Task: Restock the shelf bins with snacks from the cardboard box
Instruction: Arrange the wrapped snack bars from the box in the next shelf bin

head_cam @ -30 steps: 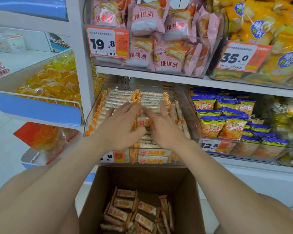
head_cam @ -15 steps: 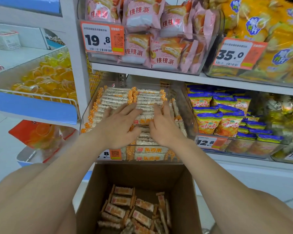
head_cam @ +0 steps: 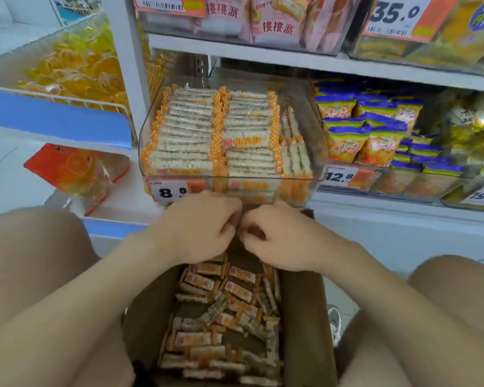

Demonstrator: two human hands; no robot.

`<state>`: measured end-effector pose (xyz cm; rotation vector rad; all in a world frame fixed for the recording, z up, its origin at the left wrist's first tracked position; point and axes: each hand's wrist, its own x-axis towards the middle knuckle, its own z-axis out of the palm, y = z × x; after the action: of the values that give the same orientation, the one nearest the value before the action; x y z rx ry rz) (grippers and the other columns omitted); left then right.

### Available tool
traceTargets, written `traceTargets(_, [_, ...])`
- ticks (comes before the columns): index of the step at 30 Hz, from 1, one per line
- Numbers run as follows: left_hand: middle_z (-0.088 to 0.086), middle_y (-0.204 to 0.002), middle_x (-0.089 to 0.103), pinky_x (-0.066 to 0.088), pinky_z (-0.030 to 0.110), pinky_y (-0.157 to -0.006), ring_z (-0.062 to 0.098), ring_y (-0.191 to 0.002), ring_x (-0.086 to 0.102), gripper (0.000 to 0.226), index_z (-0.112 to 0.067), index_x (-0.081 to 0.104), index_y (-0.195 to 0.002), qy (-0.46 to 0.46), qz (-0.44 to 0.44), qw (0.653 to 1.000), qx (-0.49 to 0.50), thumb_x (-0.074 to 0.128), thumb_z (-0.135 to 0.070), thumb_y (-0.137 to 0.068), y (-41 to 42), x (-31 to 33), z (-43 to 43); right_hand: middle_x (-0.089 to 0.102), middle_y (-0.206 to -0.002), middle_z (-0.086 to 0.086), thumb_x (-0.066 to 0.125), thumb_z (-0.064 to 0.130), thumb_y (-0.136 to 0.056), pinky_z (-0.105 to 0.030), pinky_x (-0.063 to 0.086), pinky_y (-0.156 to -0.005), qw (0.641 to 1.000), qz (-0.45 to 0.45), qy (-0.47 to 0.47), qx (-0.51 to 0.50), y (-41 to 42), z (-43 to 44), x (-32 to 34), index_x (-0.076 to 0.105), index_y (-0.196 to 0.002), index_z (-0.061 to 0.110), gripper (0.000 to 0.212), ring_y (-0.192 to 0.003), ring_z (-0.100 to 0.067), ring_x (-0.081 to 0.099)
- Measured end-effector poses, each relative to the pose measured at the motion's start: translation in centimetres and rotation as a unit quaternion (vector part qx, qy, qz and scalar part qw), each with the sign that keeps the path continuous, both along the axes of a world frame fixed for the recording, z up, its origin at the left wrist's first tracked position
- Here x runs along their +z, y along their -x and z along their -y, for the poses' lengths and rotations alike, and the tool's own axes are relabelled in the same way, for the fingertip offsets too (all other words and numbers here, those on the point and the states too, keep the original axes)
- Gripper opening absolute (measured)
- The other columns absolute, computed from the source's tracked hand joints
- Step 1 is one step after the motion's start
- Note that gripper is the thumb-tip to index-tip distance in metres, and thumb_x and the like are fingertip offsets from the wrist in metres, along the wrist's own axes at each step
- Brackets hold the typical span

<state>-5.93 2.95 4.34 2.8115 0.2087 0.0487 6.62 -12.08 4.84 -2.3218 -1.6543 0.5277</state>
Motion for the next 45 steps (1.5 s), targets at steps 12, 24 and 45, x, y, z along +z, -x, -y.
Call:
traceTargets(12, [0.005,-0.110,0.065,0.047,0.034,-0.069,0.019,-0.078,0.057,0.010,-0.021,0.062,-0.109,0.031,-0.329,0.942,0.064,0.054,-0.021,-0.103,0.8,-19.4,0.6,0.062,-0.119,-0.007,0.059,0.043,-0.100,-0.041,0.058,-0.087,0.969,-0.016,0.246,-0.026,1.4,0.8,-18.0,0.061,-0.130,0.014,0.042,-0.107,-0.027,0.062])
traceTargets(24, [0.004,-0.128,0.058,0.054,0.040,-0.090,0.030,-0.111,0.061,0.032,-0.022,0.060,-0.127,0.124,-0.275,0.946,0.119,0.061,-0.010,-0.096,-0.4,-33.2,2.9,0.066,-0.119,-0.014,0.054,0.012,-0.104,-0.040,0.057,-0.090,0.943,-0.070,0.230,-0.230,-0.7,-1.3,-32.3,0.068,-0.122,0.013,0.022,-0.112,-0.036,0.066])
traceTargets(45, [0.015,-0.160,0.024,0.033,0.054,-0.121,0.038,-0.148,0.027,0.078,-0.008,0.035,-0.154,-0.037,-0.272,0.933,0.233,0.074,-0.004,-0.087,-4.4,-39.0,-3.1,0.040,-0.155,-0.016,0.064,0.023,-0.103,-0.045,0.051,-0.099,0.949,-0.054,0.189,-0.248,-1.4,-4.5,-38.1,0.045,-0.150,0.013,0.052,-0.129,-0.037,0.056])
